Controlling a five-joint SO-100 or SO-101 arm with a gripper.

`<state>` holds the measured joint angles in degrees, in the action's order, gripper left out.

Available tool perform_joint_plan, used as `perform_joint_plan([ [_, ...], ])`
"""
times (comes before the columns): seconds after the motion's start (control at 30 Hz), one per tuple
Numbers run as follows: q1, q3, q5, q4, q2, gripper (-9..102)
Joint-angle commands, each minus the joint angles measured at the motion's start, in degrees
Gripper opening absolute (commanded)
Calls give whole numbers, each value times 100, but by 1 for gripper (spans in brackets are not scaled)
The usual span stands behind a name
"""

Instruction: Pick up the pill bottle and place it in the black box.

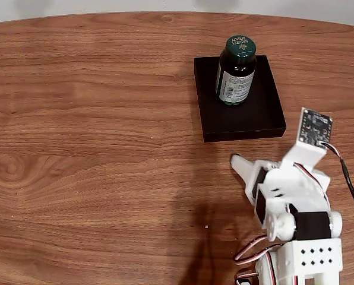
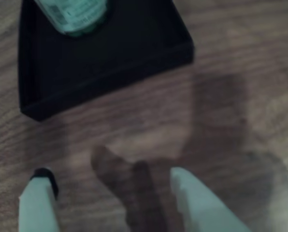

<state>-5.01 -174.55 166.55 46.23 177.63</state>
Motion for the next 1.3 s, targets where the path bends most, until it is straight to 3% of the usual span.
perform_joint_plan([
  [0.0,-114,97,-158,765,404,23],
  [0.5,-53,97,-492,2206,1011,16],
  [0.97,-70,97,-826,3015,1248,7],
  [1.27,-53,97,-88,3568,1266,5],
])
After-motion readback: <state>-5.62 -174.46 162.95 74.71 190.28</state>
